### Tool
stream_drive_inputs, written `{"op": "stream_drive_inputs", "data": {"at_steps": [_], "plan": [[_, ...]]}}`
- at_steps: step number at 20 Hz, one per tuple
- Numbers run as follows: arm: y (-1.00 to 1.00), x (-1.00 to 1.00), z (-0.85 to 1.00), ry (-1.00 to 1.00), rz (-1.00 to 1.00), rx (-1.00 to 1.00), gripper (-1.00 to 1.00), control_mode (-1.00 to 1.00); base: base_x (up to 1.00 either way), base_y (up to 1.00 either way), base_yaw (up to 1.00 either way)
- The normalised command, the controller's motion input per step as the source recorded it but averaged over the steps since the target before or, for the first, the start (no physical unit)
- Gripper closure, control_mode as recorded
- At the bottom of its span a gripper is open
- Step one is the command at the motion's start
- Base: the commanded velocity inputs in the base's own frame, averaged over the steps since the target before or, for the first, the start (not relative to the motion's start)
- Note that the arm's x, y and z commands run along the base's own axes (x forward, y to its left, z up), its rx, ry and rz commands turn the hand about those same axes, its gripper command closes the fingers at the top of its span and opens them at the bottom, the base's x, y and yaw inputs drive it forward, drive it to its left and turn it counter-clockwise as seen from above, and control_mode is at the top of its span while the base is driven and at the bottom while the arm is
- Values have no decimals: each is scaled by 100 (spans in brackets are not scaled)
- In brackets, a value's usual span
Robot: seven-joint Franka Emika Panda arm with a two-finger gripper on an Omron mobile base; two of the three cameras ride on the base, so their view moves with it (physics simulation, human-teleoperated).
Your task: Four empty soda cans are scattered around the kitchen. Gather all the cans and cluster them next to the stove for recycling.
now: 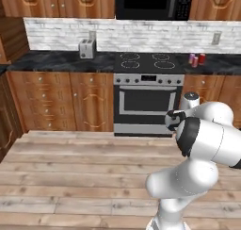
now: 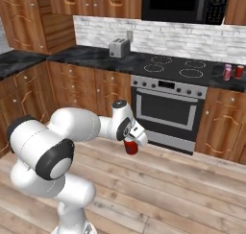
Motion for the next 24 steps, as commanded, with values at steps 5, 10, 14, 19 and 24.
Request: {"op": "stream_drive_inputs", "data": {"at_steps": [5, 10, 14, 19, 24], "plan": [[0, 0, 0, 0, 0, 0, 100, 100, 35, -54, 3], [0, 0, 0, 0, 0, 0, 100, 100, 35, -54, 3], [0, 0, 0, 0, 0, 0, 100, 100, 33, -52, 2], [0, 0, 0, 0, 0, 0, 100, 100, 34, -51, 1], [0, 0, 0, 0, 0, 0, 100, 100, 33, -51, 0]]}}
